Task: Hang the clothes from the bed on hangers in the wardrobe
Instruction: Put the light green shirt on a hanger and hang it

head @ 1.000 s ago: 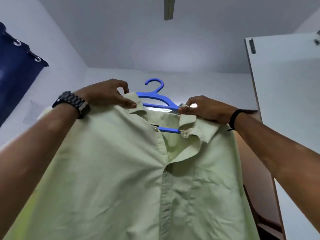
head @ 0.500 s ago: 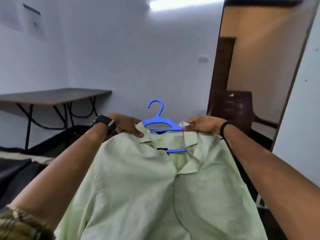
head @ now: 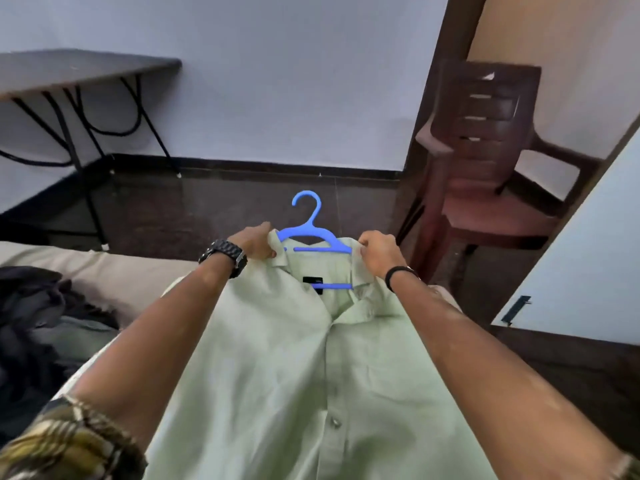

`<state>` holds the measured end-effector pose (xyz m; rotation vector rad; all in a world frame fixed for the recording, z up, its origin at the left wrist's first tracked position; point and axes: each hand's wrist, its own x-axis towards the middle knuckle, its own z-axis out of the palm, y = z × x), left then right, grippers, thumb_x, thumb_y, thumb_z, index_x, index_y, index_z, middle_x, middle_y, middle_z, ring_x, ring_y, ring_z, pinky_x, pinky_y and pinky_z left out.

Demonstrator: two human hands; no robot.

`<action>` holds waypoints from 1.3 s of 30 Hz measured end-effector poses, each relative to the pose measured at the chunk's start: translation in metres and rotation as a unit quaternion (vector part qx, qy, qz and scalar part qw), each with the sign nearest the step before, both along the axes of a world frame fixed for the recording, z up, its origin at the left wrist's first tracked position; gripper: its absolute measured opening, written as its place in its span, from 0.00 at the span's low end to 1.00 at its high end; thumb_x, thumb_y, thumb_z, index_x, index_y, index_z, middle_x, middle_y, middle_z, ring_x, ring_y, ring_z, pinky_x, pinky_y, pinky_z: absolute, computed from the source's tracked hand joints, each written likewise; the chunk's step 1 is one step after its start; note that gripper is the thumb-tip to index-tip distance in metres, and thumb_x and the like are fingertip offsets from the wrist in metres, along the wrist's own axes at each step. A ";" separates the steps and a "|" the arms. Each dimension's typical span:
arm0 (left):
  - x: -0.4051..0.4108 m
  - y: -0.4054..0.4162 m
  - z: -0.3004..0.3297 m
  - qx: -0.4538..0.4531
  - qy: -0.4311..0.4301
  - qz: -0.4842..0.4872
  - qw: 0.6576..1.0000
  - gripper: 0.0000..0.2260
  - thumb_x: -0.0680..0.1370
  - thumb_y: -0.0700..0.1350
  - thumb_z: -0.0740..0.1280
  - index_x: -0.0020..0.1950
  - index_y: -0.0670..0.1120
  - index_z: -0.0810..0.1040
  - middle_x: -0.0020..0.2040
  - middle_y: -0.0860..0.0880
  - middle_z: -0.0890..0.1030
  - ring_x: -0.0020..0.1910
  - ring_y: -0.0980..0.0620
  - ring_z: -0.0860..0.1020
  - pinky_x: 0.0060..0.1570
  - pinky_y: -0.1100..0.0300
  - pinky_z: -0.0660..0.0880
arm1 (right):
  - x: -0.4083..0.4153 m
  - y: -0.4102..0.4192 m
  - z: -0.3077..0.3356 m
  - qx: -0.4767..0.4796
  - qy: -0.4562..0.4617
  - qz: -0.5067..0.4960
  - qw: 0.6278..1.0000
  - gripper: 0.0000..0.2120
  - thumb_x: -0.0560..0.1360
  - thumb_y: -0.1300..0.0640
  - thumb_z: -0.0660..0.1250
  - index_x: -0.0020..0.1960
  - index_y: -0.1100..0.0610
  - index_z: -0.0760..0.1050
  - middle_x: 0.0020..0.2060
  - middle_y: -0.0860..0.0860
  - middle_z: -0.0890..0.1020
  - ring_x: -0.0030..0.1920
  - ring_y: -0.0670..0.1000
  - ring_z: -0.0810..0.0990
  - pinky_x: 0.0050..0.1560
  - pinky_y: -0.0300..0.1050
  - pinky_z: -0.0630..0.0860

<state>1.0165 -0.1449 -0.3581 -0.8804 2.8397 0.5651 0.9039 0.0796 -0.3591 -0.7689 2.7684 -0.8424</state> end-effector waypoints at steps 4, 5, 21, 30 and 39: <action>0.000 0.010 -0.053 -0.130 0.047 0.073 0.988 0.18 0.78 0.41 0.62 0.67 0.43 0.65 0.64 0.40 0.71 0.63 0.38 0.71 0.59 0.45 0.68 | 0.002 -0.004 -0.033 -0.047 -0.062 0.030 0.997 0.17 0.77 0.64 0.63 0.65 0.59 0.72 0.53 0.60 0.81 0.58 0.56 0.77 0.54 0.38 0.67; 0.003 0.017 -0.063 -0.166 0.085 0.081 0.979 0.18 0.77 0.40 0.63 0.67 0.42 0.66 0.62 0.40 0.71 0.61 0.38 0.70 0.57 0.45 0.68 | 0.006 -0.001 -0.038 -0.068 -0.064 0.021 0.995 0.14 0.76 0.63 0.64 0.62 0.59 0.74 0.50 0.59 0.82 0.55 0.55 0.78 0.49 0.36 0.66; 0.050 0.148 -0.151 0.096 0.258 0.054 0.960 0.30 0.75 0.34 0.62 0.76 0.44 0.60 0.57 0.42 0.75 0.56 0.41 0.74 0.51 0.56 0.68 | 0.054 0.036 -0.103 -0.257 -0.281 -0.131 0.915 0.06 0.75 0.64 0.69 0.43 0.61 0.72 0.39 0.59 0.80 0.32 0.52 0.79 0.37 0.47 0.81; 0.064 0.138 -0.155 -0.030 0.125 0.008 0.992 0.12 0.81 0.47 0.60 0.62 0.46 0.73 0.55 0.46 0.73 0.55 0.44 0.73 0.50 0.54 0.70 | 0.066 0.003 -0.106 -0.411 -0.371 -0.117 0.824 0.05 0.79 0.65 0.63 0.53 0.59 0.74 0.37 0.54 0.76 0.36 0.49 0.75 0.40 0.42 0.76; 0.076 0.127 -0.145 0.043 0.169 -0.034 0.984 0.06 0.77 0.37 0.62 0.47 0.40 0.79 0.46 0.44 0.75 0.48 0.44 0.75 0.46 0.53 0.70 | 0.074 -0.017 -0.120 -0.291 -0.268 -0.122 0.910 0.18 0.72 0.58 0.73 0.56 0.60 0.70 0.42 0.57 0.78 0.34 0.54 0.77 0.39 0.51 0.81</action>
